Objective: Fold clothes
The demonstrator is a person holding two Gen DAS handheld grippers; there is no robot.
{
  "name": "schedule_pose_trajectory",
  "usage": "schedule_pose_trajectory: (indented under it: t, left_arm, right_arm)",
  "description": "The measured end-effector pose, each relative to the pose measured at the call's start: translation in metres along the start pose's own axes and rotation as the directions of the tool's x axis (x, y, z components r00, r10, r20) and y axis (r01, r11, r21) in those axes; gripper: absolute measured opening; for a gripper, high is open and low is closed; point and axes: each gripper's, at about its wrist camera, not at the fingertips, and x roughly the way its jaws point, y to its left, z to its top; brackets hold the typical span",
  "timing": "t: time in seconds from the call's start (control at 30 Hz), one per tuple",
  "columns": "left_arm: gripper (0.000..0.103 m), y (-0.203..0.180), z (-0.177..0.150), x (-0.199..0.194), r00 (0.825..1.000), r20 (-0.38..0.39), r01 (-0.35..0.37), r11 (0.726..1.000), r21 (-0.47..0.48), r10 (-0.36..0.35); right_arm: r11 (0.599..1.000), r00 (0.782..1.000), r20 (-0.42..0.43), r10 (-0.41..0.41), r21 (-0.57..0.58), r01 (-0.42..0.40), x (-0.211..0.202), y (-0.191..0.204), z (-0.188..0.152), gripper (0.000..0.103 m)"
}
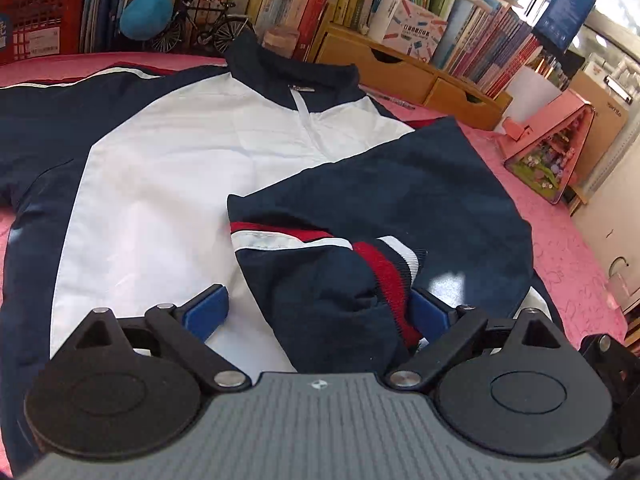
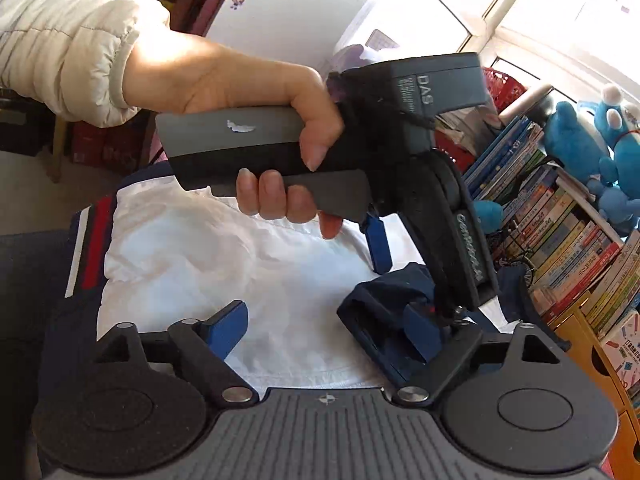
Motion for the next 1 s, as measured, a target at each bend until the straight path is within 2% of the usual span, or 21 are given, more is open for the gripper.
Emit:
schedule_pose_trajectory:
  t: [0.07,0.17,0.3,0.37,0.43,0.47,0.57,0.67,0.7,0.73,0.77,0.8,0.9,0.97,1.0]
  left_arm:
    - [0.095,0.009,-0.010,-0.016,0.998,0.018,-0.057,0.998,-0.003,0.058]
    - [0.095,0.023,-0.022,-0.039,0.991,0.046,-0.124,0.992,-0.026,0.125]
    - [0.095,0.038,-0.029,-0.074,0.969,0.109,-0.207,0.968,-0.141,0.223]
    - [0.095,0.023,-0.027,-0.091,0.953,0.163,-0.243,0.966,-0.082,0.254]
    - [0.099,-0.001,-0.024,-0.100,0.943,0.208,-0.267,0.964,0.014,0.258]
    - [0.103,-0.015,-0.024,-0.100,0.942,0.226,-0.271,0.960,0.072,0.249]
    - [0.103,-0.047,-0.023,-0.079,0.958,0.209,-0.236,0.956,0.173,0.198]
    - [0.103,-0.055,-0.022,-0.037,0.954,0.166,-0.279,0.942,0.188,0.249]
    - [0.102,-0.054,-0.023,-0.025,0.946,0.171,-0.307,0.932,0.191,0.277]
    - [0.100,-0.053,-0.025,-0.018,0.934,0.189,-0.339,0.919,0.201,0.303]
    - [0.087,-0.052,-0.027,-0.013,0.919,0.214,-0.376,0.901,0.215,0.332]
    - [0.068,-0.049,-0.029,-0.012,0.906,0.235,-0.402,0.888,0.221,0.352]
    - [0.050,-0.030,-0.030,-0.032,0.909,0.269,-0.353,0.931,0.095,0.318]
    - [0.049,-0.006,-0.031,-0.052,0.911,0.300,-0.284,0.958,-0.043,0.283]
    - [0.049,0.012,-0.030,-0.064,0.913,0.304,-0.244,0.961,-0.128,0.272]
  right_arm:
    - [1.000,1.000,0.010,-0.005,0.019,0.005,-0.009,-0.004,-0.003,0.093]
    - [0.992,1.000,0.000,-0.023,0.127,0.023,-0.008,-0.024,-0.010,0.098]
    - [0.962,0.999,-0.016,-0.046,0.270,0.048,-0.007,-0.051,-0.020,0.098]
    - [0.938,0.998,-0.024,-0.054,0.342,0.059,-0.006,-0.064,-0.025,0.098]
    - [0.891,0.999,-0.023,-0.035,0.451,0.041,-0.005,-0.078,-0.034,0.098]
    - [0.865,0.999,-0.022,-0.027,0.501,0.034,-0.005,-0.084,-0.039,0.098]
    - [0.805,0.999,-0.035,-0.031,0.592,0.045,0.002,-0.094,-0.048,0.098]
    - [0.799,0.997,-0.060,-0.044,0.597,0.071,0.004,-0.089,-0.055,0.098]
    - [0.803,0.996,-0.070,-0.046,0.591,0.079,0.006,-0.087,-0.056,0.098]
    - [0.807,0.996,-0.079,-0.049,0.585,0.086,0.008,-0.084,-0.057,0.098]
    - [0.814,0.995,-0.086,-0.051,0.573,0.092,0.008,-0.081,-0.056,0.098]
    - [0.821,0.994,-0.092,-0.054,0.562,0.097,0.009,-0.079,-0.055,0.098]
    - [0.838,0.993,-0.106,-0.057,0.535,0.106,0.011,-0.073,-0.053,0.098]
    - [0.849,0.992,-0.115,-0.060,0.517,0.111,0.013,-0.069,-0.051,0.098]
    - [0.854,0.991,-0.120,-0.062,0.507,0.114,0.014,-0.067,-0.051,0.098]
